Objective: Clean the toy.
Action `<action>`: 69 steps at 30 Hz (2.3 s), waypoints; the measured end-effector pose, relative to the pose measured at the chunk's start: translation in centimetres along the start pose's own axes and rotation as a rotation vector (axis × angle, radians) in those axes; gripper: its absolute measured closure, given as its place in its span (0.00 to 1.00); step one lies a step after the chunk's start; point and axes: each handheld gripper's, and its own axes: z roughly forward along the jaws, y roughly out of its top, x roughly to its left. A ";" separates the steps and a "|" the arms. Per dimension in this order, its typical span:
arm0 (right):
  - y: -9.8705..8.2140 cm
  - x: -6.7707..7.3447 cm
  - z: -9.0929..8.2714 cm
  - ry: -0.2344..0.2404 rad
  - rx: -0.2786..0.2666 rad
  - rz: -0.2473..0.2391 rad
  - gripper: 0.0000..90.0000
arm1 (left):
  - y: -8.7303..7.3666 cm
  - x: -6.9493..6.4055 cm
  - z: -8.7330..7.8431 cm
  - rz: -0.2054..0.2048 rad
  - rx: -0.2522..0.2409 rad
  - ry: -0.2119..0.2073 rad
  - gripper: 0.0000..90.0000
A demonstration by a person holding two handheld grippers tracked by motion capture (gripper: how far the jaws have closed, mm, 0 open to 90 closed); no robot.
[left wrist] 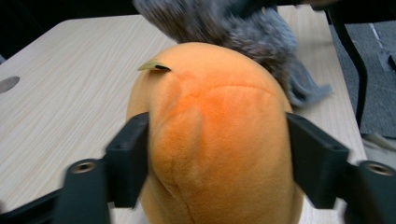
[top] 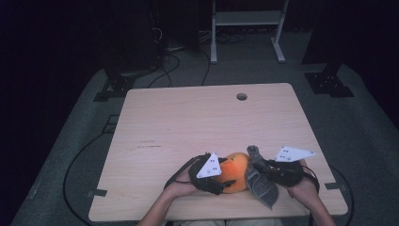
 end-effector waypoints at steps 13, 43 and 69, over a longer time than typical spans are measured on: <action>0.0 1.6 0.1 0.015 0.039 -0.036 0.82 | 0.2 0.7 -0.5 -0.101 -0.012 -0.021 0.38; 0.3 1.2 1.5 0.041 -0.003 -0.015 0.82 | -1.3 1.4 -1.4 -0.061 0.005 -0.043 0.33; 0.1 -0.1 1.8 0.058 -0.024 0.059 0.82 | -1.6 0.7 -1.7 0.026 0.016 -0.137 0.34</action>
